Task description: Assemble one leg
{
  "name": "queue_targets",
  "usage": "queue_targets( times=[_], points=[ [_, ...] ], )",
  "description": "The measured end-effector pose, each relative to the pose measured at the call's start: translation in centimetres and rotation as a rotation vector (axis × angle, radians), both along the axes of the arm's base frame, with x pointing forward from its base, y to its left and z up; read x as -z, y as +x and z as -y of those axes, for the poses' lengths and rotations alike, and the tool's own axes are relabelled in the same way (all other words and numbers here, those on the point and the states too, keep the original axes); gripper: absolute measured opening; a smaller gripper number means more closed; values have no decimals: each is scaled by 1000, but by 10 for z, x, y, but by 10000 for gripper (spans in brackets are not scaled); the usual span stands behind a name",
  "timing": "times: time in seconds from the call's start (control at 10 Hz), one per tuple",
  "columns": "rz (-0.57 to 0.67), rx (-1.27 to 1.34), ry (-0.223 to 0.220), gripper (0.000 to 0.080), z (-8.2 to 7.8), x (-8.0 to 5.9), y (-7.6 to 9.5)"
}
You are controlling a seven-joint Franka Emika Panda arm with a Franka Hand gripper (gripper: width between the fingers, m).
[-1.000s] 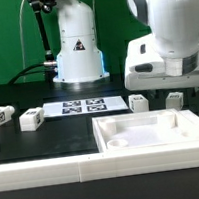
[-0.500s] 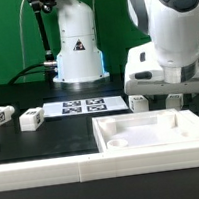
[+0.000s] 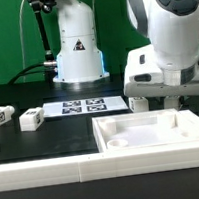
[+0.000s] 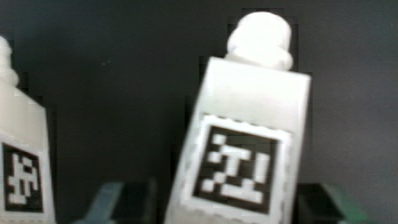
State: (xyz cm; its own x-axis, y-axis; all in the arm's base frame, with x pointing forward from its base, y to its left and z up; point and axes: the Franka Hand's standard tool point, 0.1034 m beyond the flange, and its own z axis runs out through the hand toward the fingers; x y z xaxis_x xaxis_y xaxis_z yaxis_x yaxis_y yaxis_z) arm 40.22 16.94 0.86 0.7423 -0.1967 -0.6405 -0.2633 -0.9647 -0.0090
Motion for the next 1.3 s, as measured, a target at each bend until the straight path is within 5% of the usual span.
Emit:
queue_targets(
  times=[0.6, 1.1, 1.3],
  points=[
    [2, -6, 5, 289, 1, -1, 1],
    [102, -76, 85, 291, 17, -68, 34],
    [92, -75, 83, 291, 17, -59, 28]
  ],
)
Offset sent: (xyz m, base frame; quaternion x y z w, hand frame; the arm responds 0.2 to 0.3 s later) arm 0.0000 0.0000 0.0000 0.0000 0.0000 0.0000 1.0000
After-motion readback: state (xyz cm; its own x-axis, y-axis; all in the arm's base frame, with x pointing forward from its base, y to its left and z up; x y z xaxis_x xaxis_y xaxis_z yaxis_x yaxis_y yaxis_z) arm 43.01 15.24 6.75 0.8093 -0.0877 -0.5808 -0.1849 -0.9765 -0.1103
